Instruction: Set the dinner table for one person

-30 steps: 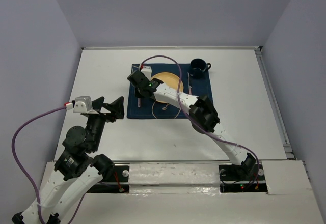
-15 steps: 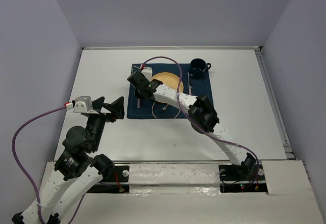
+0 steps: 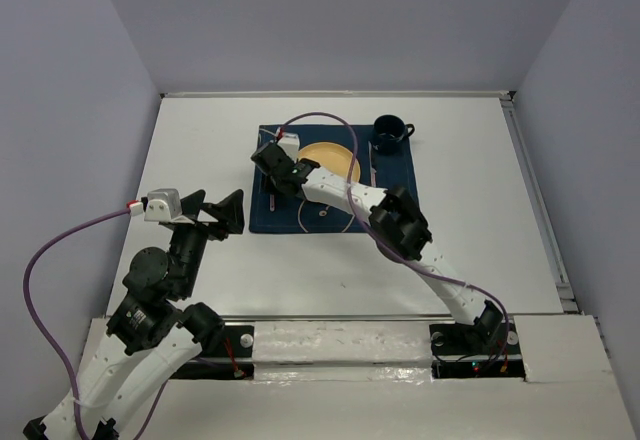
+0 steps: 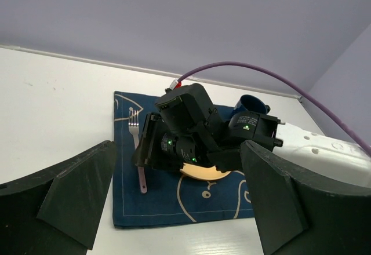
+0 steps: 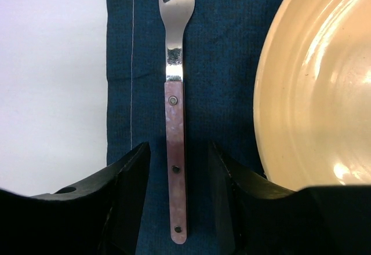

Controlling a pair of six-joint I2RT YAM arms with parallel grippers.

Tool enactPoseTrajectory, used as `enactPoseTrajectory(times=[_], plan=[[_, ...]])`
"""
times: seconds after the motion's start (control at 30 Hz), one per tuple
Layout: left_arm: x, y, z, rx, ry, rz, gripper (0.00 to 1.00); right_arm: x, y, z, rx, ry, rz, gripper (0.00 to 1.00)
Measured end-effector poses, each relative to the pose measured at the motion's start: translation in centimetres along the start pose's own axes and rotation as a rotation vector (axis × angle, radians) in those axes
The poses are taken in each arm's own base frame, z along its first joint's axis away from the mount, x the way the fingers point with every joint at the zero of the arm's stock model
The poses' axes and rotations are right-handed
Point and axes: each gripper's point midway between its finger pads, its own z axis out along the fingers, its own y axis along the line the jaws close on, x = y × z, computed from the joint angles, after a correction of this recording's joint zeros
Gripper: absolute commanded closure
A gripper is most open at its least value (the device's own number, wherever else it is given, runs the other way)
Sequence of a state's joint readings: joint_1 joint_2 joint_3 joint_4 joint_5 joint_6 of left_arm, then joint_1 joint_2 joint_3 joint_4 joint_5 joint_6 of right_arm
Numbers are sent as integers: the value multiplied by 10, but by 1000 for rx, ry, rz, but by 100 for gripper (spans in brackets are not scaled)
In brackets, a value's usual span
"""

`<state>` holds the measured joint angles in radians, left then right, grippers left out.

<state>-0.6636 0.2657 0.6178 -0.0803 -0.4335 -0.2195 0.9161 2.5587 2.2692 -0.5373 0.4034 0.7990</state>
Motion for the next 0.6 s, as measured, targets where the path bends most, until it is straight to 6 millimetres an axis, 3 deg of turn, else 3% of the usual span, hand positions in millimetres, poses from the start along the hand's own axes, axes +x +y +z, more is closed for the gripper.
enactPoseTrajectory(times=[0.17, 0.3, 0.47, 0.6], plan=[[-1, 2, 0, -7, -3, 2, 1, -7, 0, -15, -18, -14, -23, 49], [-1, 4, 1, -20, -7, 4, 1, -29, 8, -53, -78, -66, -36, 49], [-4, 15, 2, -73, -21, 9, 1, -75, 16, -139, -193, -204, -61, 48], [-2, 20, 5, -95, -12, 23, 1, -107, -8, -219, -250, -331, -78, 48]])
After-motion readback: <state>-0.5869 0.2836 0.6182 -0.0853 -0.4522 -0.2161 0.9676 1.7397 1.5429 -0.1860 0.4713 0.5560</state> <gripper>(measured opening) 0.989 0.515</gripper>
